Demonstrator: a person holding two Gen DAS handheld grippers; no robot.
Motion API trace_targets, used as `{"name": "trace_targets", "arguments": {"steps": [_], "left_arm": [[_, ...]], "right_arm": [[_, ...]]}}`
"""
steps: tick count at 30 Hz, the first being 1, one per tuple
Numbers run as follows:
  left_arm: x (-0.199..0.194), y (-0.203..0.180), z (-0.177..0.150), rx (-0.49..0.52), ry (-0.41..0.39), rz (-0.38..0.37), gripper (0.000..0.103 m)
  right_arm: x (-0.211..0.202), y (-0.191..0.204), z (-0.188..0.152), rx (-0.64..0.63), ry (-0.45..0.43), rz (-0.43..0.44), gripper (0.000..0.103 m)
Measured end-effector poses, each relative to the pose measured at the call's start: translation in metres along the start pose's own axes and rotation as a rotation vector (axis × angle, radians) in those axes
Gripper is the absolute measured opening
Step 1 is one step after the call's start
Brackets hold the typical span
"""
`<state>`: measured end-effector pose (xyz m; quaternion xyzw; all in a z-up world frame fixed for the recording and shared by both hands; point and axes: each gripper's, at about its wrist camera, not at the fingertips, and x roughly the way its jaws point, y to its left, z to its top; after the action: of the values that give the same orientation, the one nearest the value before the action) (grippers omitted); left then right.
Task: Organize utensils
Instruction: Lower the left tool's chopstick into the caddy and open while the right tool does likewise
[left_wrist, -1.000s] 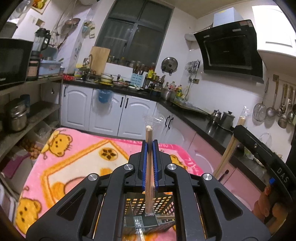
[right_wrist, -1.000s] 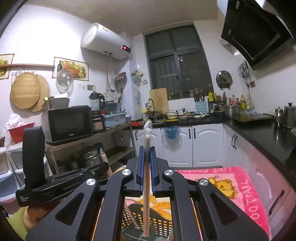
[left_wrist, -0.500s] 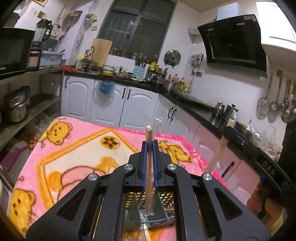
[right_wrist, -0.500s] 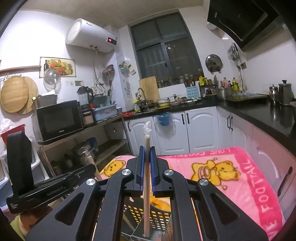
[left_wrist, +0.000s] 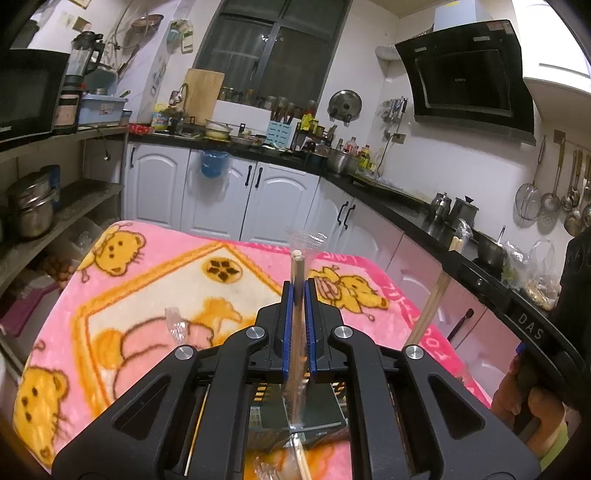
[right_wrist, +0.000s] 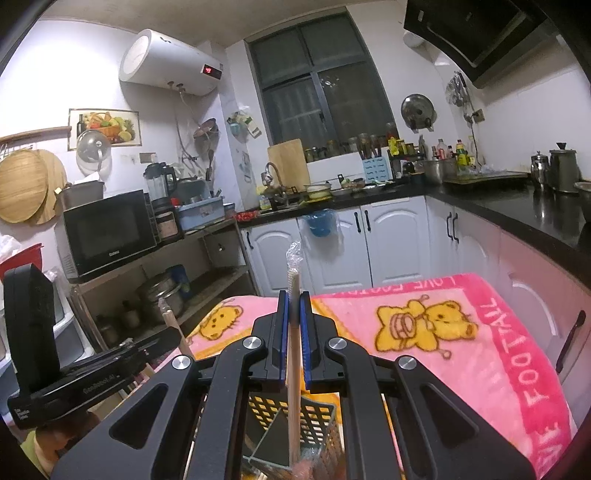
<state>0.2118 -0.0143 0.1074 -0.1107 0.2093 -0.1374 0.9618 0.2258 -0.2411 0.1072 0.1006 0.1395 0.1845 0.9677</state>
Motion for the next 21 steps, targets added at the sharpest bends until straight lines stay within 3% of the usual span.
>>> {"name": "trace_targets", "arguments": {"steps": [17,21], "left_arm": [[-0.004,0.01,-0.015,-0.039,0.036,-0.021,0.003],[-0.011,0.012,-0.015,-0.041,0.029,-0.019,0.013]], "right_arm": [[-0.02,-0.02,-0.019,0.066,0.047,-0.033,0.025],[-0.024,-0.02,-0.021,0.071,0.066,-0.024,0.033]]}}
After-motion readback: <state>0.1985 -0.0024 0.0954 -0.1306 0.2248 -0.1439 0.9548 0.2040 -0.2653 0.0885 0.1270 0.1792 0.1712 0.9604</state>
